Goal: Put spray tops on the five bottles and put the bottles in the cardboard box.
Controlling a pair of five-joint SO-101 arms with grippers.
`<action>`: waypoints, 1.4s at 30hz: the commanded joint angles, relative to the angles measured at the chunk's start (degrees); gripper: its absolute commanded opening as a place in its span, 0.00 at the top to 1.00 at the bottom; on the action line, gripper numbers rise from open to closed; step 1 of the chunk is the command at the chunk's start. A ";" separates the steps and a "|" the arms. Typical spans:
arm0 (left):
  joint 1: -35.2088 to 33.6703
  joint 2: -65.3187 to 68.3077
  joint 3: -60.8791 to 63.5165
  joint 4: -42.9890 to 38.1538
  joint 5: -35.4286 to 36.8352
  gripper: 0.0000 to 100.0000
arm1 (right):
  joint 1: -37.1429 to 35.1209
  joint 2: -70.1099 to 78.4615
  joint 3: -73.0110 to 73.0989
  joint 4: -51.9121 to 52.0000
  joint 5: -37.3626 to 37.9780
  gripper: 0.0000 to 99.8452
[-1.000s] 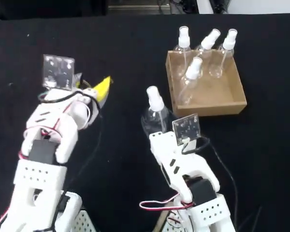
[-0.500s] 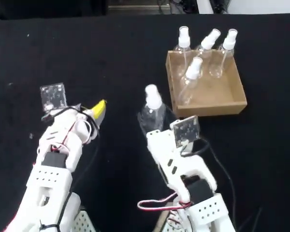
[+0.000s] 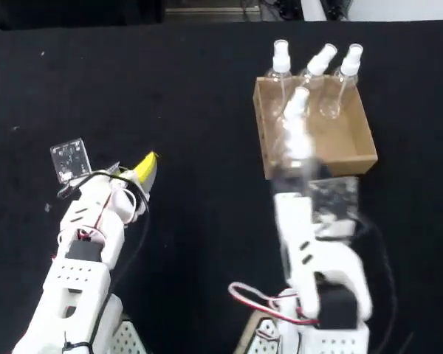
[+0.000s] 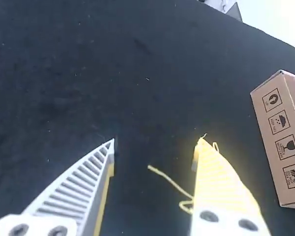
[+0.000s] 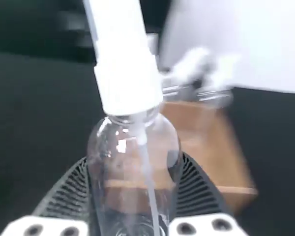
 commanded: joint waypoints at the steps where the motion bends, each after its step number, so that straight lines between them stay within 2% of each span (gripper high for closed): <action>1: -0.13 0.00 -0.48 -1.05 0.97 0.75 | 14.42 1.54 -5.93 0.09 6.59 0.99; 4: -0.13 0.00 -0.48 -1.05 0.88 0.75 | 23.82 6.81 -5.76 -3.69 7.56 0.99; 8: -0.04 0.00 -0.48 -1.05 0.70 0.75 | 31.30 15.60 -5.49 -12.40 8.00 0.99; 14: -0.13 -0.26 -0.48 -1.05 0.62 0.75 | 39.65 31.43 -6.11 -30.24 8.00 0.99; 17: -0.13 -0.26 -0.48 -1.14 0.62 0.75 | 41.76 40.04 -8.48 -35.69 8.00 0.99; 22: -0.13 0.00 -0.48 -1.41 0.62 0.75 | 42.55 54.37 -12.97 -42.37 7.74 0.99; 29: -0.13 0.00 -0.48 -1.41 0.62 0.75 | 42.11 70.81 -10.15 -66.11 7.38 0.99; 36: -0.13 0.00 -0.48 -1.41 0.62 0.75 | 42.11 85.67 -7.96 -90.99 -2.46 0.99; 42: -0.13 -0.09 -0.48 -1.41 0.62 0.75 | 41.23 100.53 -13.05 -98.37 -3.43 0.99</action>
